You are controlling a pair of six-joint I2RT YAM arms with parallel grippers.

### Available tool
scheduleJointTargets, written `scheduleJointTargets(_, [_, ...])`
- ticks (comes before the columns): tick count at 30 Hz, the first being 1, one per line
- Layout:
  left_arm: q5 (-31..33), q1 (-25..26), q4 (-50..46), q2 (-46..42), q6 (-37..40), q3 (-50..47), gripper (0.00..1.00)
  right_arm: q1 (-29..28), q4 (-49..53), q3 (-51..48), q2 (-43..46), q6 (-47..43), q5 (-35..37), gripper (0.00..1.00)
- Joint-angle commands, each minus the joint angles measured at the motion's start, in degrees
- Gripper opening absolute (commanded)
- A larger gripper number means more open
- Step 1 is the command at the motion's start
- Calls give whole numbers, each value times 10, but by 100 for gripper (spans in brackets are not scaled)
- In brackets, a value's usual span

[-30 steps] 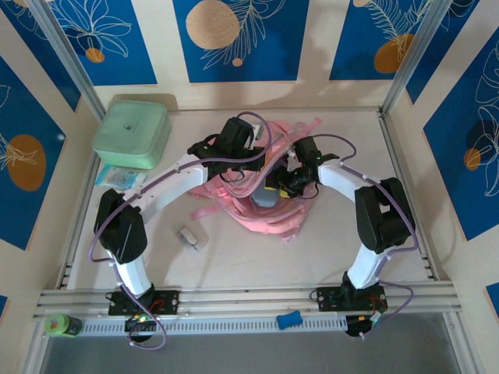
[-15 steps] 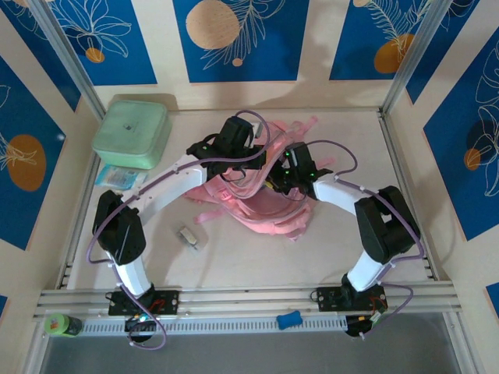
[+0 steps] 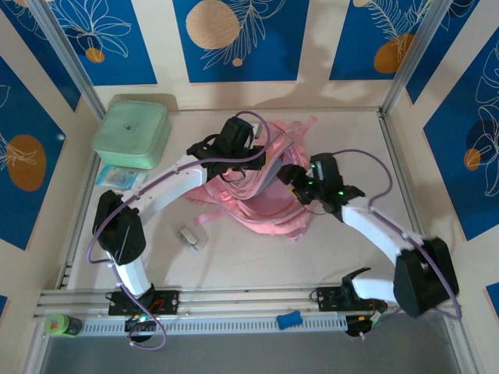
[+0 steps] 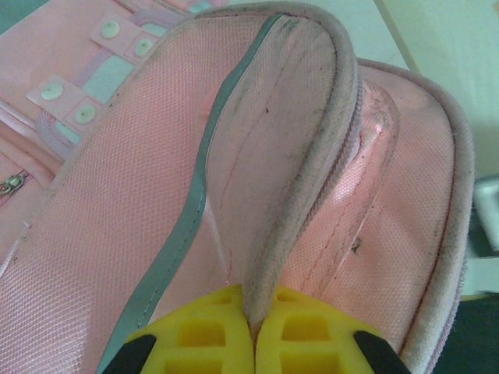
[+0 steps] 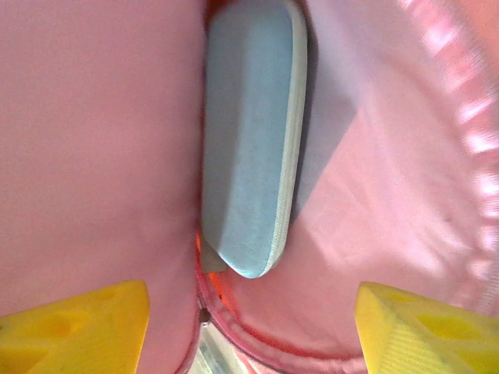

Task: Pack the student bag
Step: Close the student bag at the center of the table, then rotate the student bag at the center of the table.

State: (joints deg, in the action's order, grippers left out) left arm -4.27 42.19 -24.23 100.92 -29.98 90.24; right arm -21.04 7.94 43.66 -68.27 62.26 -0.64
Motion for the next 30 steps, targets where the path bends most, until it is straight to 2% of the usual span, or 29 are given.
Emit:
scheduleJointTargets(1, [-24,4,46,-12,-11,-2,11,24,137,8,49,-75,-9,70])
scheduleJointTargets(3, [-41,4,58,-20,-16,-19,29,20,202,33,69,-108,3,71])
scheduleJointTargets(7, [-82,-1,95,-65,-31,-83,45,17,244,28,106,-124,-10,71])
scheduleJointTargets(9, [-73,-15,114,-108,-51,-143,52,16,241,14,108,-118,-40,71])
scheduleJointTargets(12, [-52,-40,152,-173,-72,-241,59,-8,225,14,77,-124,-85,71])
scheduleJointTargets(15, [-42,-77,156,-212,-92,-310,65,-59,230,41,30,-137,-67,71])
scheduleJointTargets(20, [-11,-126,196,-261,-142,-418,73,-104,223,72,-36,-133,-65,71])
scheduleJointTargets(24, [-35,-157,211,-239,-165,-443,77,-129,217,73,-59,-124,-39,72])
scheduleJointTargets(30, [-36,-163,254,-179,-200,-442,75,-136,207,58,-73,-108,-25,71])
